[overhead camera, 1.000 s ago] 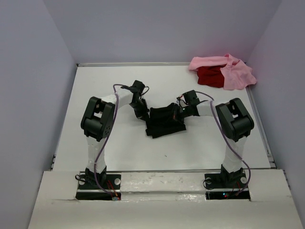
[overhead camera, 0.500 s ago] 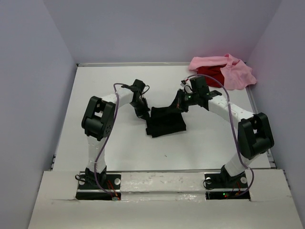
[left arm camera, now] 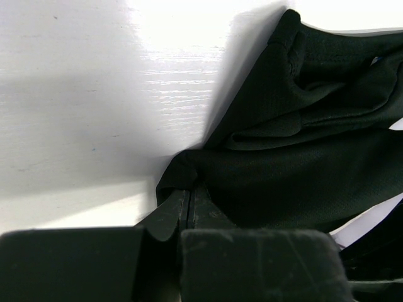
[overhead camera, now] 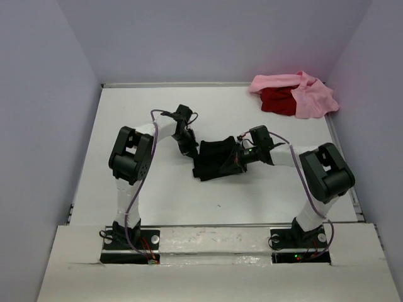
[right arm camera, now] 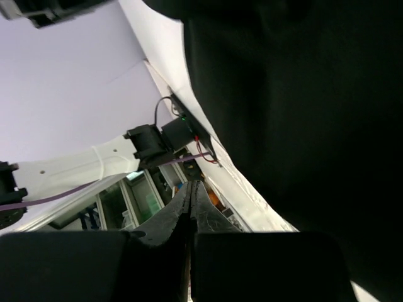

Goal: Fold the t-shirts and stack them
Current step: Fold the tshirt

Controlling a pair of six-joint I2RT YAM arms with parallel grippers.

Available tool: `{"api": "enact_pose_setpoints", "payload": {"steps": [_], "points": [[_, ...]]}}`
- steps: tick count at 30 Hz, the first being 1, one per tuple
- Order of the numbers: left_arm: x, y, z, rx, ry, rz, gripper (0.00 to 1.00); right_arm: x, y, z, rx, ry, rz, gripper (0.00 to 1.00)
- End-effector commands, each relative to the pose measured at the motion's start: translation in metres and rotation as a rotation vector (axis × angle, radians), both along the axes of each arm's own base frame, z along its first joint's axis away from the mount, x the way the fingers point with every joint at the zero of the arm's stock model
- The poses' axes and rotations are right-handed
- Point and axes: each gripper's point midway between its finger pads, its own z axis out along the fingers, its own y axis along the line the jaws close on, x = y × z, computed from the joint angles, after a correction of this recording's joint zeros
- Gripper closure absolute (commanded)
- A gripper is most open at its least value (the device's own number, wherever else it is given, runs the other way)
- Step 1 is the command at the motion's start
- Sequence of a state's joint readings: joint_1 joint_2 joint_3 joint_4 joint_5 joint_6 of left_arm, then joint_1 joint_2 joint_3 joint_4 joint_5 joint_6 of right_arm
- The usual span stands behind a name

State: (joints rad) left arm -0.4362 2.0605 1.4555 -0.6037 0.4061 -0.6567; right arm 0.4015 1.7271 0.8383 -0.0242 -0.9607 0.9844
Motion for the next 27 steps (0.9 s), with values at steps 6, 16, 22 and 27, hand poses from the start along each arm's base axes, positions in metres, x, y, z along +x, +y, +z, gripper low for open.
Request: {"api": "enact_pose_setpoints", "payload": {"steps": [6,16,22,27], "points": [[0.004,0.002,0.013,-0.005,-0.023,-0.013,1.00,0.020,0.030,0.023,0.133,-0.106,0.053,1.00],[0.004,0.002,0.011,-0.006,-0.019,-0.016,1.00,0.015,0.039,-0.046,-0.046,-0.042,0.092,1.00],[0.004,0.002,0.011,-0.007,-0.019,-0.017,1.00,0.011,0.015,-0.091,-0.283,-0.013,0.111,1.00],[0.006,0.003,0.012,-0.007,-0.023,-0.015,1.00,0.013,0.009,-0.086,-0.331,-0.038,0.099,1.00]]}}
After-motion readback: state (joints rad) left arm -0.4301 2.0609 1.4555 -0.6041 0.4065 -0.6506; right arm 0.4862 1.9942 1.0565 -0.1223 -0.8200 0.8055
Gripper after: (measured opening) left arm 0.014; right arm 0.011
